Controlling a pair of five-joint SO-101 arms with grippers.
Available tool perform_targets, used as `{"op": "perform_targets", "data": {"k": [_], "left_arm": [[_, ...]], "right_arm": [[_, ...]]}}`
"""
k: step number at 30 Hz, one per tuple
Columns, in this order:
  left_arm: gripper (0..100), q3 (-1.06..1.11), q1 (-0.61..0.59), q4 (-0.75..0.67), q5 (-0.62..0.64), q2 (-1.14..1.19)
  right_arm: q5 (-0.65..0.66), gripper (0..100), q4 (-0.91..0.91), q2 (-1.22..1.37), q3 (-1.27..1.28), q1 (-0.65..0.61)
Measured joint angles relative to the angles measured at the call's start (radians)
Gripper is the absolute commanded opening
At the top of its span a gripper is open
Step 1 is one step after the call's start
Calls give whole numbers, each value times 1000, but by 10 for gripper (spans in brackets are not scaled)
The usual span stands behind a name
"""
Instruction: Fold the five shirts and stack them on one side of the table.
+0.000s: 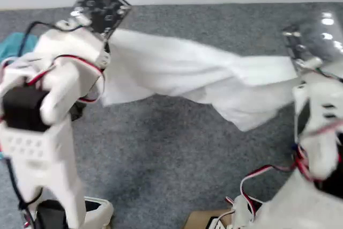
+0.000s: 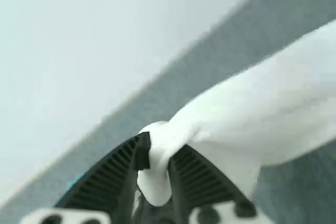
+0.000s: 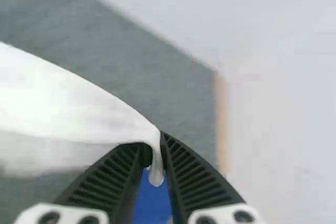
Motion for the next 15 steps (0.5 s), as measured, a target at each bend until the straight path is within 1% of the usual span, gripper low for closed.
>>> {"op": "perform_targets", "data": {"k": [3, 6, 9, 12, 15], "left_arm": [[7, -77, 0, 5, 3, -31], [7, -120, 0, 8, 5, -72], [7, -129, 0, 12, 5, -117], [6, -126, 0, 54, 3, -152], [6, -112, 0, 95, -28, -180]], "right_arm": [[8, 9, -34, -12, -91, 71], [18, 9, -61, -26, -172, 112], [25, 9, -64, -31, -236, 135], [31, 9, -64, -31, -253, 140], [63, 9, -64, -29, -272, 144]]}}
